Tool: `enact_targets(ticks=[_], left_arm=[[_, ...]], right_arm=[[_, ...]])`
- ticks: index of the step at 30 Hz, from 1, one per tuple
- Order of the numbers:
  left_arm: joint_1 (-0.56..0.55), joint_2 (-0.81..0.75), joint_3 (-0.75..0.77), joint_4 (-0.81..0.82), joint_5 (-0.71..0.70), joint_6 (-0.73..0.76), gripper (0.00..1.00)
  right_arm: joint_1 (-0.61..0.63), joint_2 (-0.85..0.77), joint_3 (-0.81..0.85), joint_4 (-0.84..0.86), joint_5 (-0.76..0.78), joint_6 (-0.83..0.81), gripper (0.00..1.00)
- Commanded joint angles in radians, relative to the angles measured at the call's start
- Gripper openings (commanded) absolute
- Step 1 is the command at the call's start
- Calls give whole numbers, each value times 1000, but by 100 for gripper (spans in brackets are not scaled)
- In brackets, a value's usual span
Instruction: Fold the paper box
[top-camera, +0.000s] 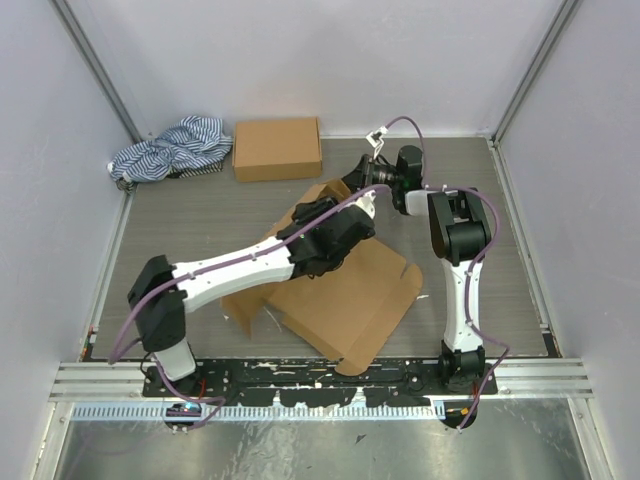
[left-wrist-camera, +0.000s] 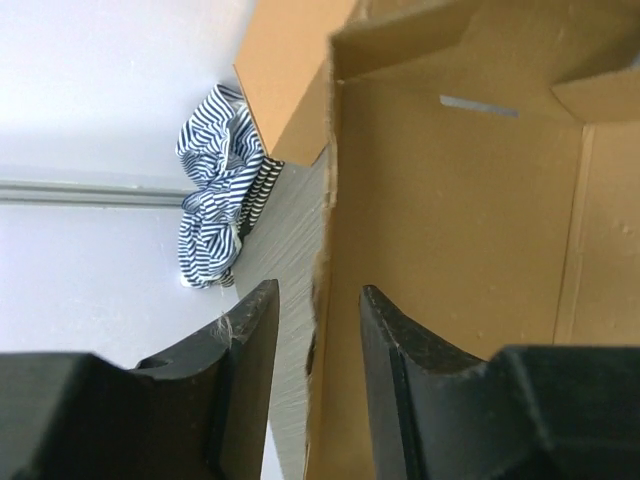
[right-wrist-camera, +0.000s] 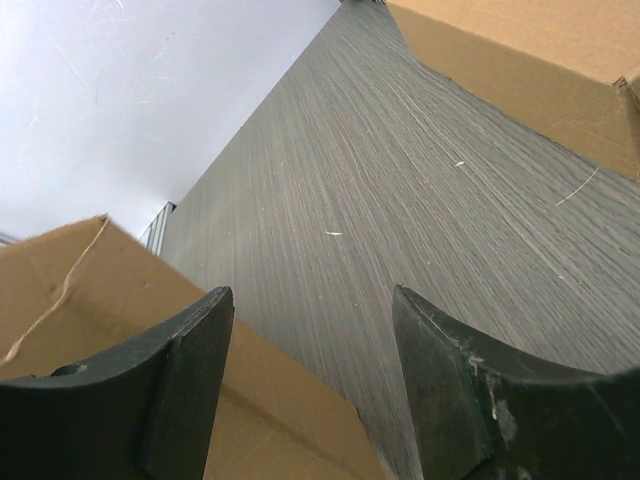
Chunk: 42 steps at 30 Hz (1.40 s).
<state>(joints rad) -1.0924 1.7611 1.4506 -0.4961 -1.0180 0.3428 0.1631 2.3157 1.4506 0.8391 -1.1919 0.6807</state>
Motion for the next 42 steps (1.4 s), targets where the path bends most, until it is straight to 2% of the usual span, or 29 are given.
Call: enact_targets(ticks=[1, 5, 7, 9, 12, 15, 16, 17, 18, 19, 20, 21, 25, 30, 35, 38, 42], left_arm=[[-6, -161, 62, 23, 29, -80, 46], [0, -305, 30, 48, 122, -152, 49], [48, -375, -31, 106, 131, -183, 60], [203, -416, -63, 41, 202, -329, 60], [525, -409, -63, -133, 461, -617, 50], [660, -361, -43, -198, 572, -689, 51], [671, -333, -26, -213, 577, -684, 51], [678, -285, 11, -244, 582, -682, 52], [684, -238, 60, -285, 590, -682, 52], [690, -187, 109, -345, 596, -689, 51], [697, -146, 154, -408, 611, -696, 51], [699, -115, 185, -431, 623, -698, 49], [699, -84, 193, -416, 643, -693, 48], [712, -94, 171, -404, 612, -683, 49], [759, -89, 157, -396, 650, -688, 50], [777, -84, 154, -399, 653, -688, 50], [794, -76, 156, -399, 665, -683, 50]], right_arm=[[2, -23, 11, 71, -20, 14, 70], [3, -23, 6, 72, -28, 11, 70], [8, -21, 7, 74, -36, 10, 70], [13, -18, 10, 70, -38, 11, 69], [20, -25, 5, 68, -25, 10, 69], [23, -70, -19, -2, 22, -58, 72], [29, -95, -16, -102, 61, -143, 73], [41, -127, 6, -276, 132, -294, 74], [67, -149, 88, -572, 260, -474, 74], [100, -140, 173, -787, 380, -627, 75], [135, -111, 272, -939, 483, -736, 76], [158, -79, 354, -1022, 561, -789, 76], [167, -13, 485, -1056, 659, -767, 75], [204, 30, 595, -1170, 668, -851, 76], [250, 102, 706, -1290, 775, -910, 76], [267, 153, 788, -1362, 781, -942, 75], [282, 164, 800, -1365, 778, -962, 72]])
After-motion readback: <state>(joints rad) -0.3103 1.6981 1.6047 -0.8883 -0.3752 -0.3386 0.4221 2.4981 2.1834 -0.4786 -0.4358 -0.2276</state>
